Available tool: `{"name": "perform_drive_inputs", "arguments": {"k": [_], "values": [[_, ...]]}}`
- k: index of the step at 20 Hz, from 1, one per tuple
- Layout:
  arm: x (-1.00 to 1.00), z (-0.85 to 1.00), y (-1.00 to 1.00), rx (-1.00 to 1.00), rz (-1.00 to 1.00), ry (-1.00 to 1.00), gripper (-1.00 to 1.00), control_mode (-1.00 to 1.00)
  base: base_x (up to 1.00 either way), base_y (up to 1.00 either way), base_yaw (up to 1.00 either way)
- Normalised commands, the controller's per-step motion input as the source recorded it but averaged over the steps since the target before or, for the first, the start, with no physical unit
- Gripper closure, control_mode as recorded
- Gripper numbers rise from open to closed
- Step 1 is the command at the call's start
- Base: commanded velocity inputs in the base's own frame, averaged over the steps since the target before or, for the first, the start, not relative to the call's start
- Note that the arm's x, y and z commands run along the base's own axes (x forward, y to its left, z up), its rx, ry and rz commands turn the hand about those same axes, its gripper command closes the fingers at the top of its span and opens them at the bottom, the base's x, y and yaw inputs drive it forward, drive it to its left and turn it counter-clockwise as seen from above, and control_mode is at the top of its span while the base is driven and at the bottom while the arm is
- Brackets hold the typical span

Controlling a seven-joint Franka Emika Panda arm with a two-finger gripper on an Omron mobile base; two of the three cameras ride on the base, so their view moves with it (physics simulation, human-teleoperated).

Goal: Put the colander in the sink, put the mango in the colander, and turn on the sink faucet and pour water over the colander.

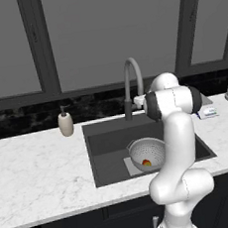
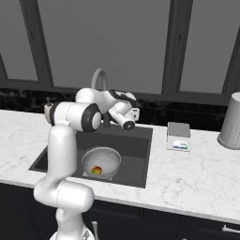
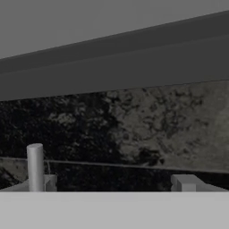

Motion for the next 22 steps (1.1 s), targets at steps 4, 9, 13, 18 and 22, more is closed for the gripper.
{"name": "perform_drive_inputs", "arguments": {"k": [4, 9, 13, 18, 22], "values": [[0.0, 0.0, -0.92, 0.04, 0.0, -0.04, -1.0, -1.0, 0.0, 0.0, 0.0], [0.0, -0.03, -0.99, 0.06, 0.0, -0.04, -1.0, -1.0, 0.0, 0.0, 0.0], [0.01, -0.07, -0.99, 0.06, 0.0, -0.04, -1.0, -1.0, 0.0, 0.0, 0.0], [0.0, -0.12, -0.89, 0.04, 0.0, -0.02, -1.0, -1.0, 0.0, 0.0, 0.0], [0.0, -0.11, -0.82, 0.02, 0.0, 0.0, -1.0, -1.0, 0.0, 0.0, 0.0]]}}
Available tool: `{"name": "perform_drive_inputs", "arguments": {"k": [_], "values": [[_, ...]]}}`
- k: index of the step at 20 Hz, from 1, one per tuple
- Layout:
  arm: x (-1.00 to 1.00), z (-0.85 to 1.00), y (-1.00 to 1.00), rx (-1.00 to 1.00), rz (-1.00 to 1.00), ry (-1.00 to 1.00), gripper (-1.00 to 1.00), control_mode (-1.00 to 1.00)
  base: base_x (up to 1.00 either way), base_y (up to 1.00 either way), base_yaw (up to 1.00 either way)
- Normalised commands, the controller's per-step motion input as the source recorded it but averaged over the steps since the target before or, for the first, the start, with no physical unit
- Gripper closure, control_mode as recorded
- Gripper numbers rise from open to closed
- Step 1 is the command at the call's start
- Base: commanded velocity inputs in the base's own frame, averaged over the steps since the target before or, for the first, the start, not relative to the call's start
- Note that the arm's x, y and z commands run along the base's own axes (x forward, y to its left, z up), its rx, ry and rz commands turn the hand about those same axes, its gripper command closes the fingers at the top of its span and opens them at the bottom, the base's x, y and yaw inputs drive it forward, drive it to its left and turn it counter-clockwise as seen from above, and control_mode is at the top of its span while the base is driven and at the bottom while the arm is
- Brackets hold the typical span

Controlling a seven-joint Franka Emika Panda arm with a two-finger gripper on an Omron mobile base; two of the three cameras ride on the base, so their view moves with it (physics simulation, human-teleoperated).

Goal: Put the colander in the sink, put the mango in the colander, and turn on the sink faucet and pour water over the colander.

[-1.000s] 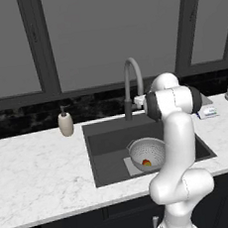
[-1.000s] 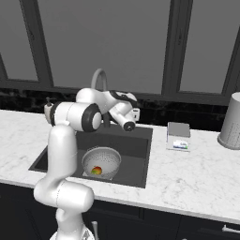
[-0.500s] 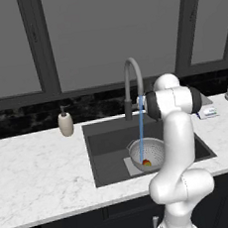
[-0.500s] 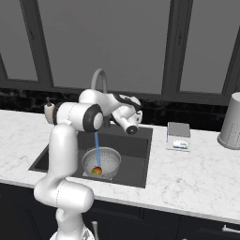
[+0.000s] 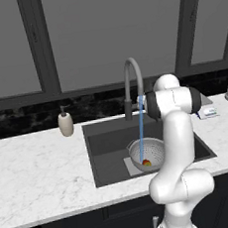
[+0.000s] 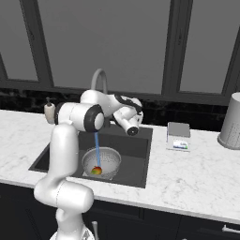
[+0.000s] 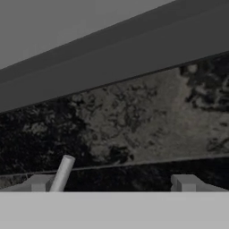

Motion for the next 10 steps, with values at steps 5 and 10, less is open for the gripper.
{"name": "perform_drive_inputs", "arguments": {"k": [5, 10], "values": [[0.0, 0.0, -0.52, 0.01, 0.0, 0.0, -1.0, -1.0, 0.0, 0.0, 0.0], [0.0, 0.0, -0.15, 0.0, 0.0, 0.01, -1.0, -1.0, 0.0, 0.0, 0.0]]}}
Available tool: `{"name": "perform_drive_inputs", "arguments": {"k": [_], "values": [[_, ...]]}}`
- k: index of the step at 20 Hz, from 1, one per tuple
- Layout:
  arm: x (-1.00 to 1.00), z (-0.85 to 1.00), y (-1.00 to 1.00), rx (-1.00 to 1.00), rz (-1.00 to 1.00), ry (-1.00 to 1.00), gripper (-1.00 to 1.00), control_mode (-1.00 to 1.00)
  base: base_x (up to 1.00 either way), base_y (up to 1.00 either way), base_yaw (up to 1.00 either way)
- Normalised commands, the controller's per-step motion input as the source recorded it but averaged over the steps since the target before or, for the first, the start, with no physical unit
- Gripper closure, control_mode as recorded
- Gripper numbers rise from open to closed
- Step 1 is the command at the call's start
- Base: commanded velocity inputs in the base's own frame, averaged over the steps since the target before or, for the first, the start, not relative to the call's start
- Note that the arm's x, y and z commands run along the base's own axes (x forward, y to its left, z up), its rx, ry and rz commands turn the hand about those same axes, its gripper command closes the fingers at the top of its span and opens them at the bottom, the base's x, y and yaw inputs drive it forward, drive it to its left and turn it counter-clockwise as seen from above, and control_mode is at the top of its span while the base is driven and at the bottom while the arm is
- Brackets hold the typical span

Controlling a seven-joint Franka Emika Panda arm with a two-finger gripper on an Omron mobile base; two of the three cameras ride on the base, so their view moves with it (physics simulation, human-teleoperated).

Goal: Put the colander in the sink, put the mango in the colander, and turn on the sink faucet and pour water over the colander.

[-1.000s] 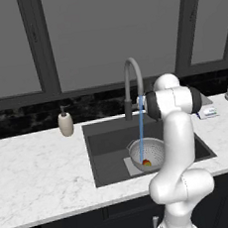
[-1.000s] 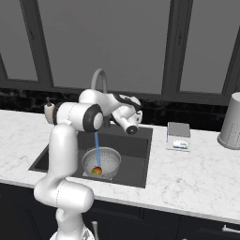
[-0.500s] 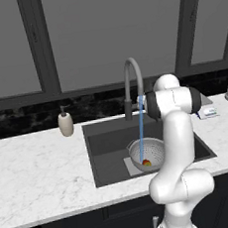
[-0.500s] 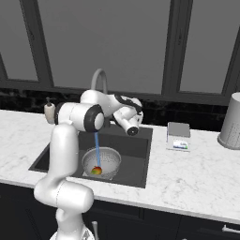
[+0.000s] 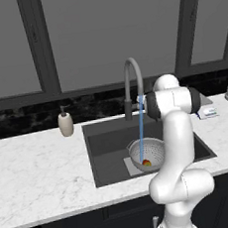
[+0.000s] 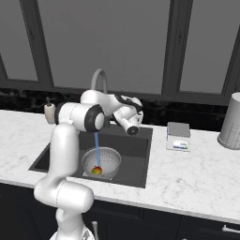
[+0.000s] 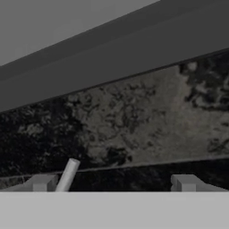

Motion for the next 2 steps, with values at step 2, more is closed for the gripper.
{"name": "perform_drive_inputs", "arguments": {"k": [2], "values": [[0.0, 0.0, 0.0, 0.0, 0.0, 0.02, -1.0, -1.0, 0.0, 0.0, 0.0]]}}
